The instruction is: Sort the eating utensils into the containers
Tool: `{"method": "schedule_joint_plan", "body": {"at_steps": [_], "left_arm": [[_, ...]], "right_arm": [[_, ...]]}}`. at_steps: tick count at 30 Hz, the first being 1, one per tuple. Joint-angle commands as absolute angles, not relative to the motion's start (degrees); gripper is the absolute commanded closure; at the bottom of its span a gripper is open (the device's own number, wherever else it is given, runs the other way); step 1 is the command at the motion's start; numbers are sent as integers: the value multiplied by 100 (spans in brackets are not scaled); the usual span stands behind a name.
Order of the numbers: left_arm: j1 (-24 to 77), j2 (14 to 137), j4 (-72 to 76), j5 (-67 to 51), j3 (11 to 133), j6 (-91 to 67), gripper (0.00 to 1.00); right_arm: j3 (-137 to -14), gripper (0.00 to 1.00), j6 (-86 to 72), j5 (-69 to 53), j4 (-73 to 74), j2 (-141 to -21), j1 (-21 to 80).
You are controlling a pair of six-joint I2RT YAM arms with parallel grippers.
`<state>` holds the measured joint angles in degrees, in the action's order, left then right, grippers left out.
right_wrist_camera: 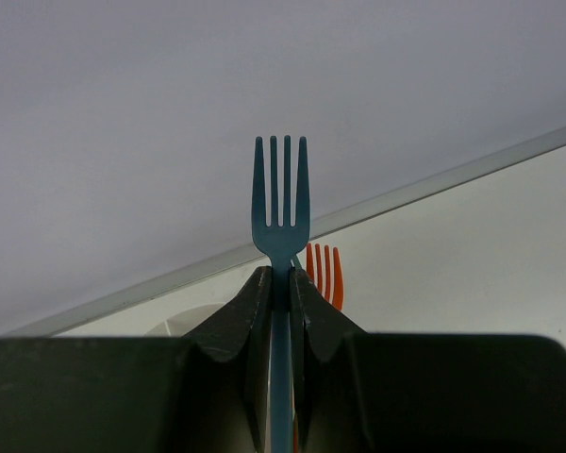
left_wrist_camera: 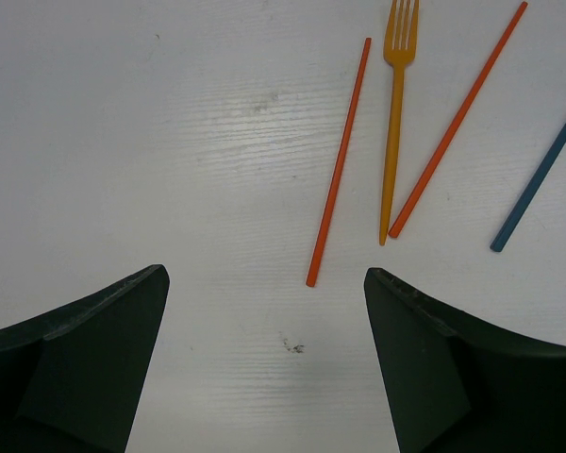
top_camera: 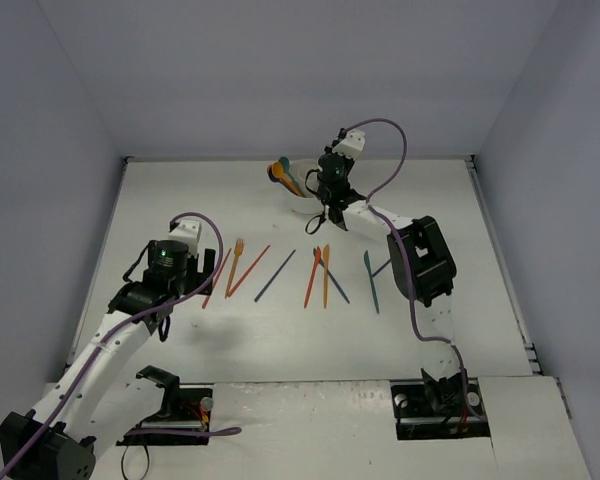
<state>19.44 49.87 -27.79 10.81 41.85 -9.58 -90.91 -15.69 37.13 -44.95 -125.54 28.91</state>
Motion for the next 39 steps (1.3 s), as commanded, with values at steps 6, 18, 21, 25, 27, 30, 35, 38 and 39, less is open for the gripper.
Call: {"method": "schedule_joint_plan", "body": {"at_steps": [6,18,21,25,27,30,35,38,39], "left_arm": [[1969,5016,-2626,1180,4482,-976,18],[1969,4971,-2632,1143,4487,-993,18],[1969,4945,-2637,1149,4491,-999,18],[1969,4937,-2684,1116,4507,-1082,18],[1969,4967,-2770,978,4591,-1139,18],[1969,5039,-2867,806,4737,-1232,18],[1969,5431,-3152,531,5159,-1336,18],[1969,5741,-3258,379,5379,-1378,18],[1969,5864,-3325,331,5521,-1420,18]], "right_arm": [[-9018,96,-1900,3656,-5179,-12356,2909],[-8647,80,-1948,3582,-4951,-12124,3027],[-8560,72,-1891,3562,-4862,-11916,3047],[-8433,62,-1731,3568,-4553,-11523,3059],[-8316,54,-1649,3577,-4376,-11215,3059],[-8194,44,-1477,3535,-3992,-10626,3045],[-8033,28,-1356,3217,-2492,-9611,2944],[-7681,21,-1360,2988,-1790,-8927,2838],[-7450,16,-1351,2910,-1627,-8560,2788]]}}
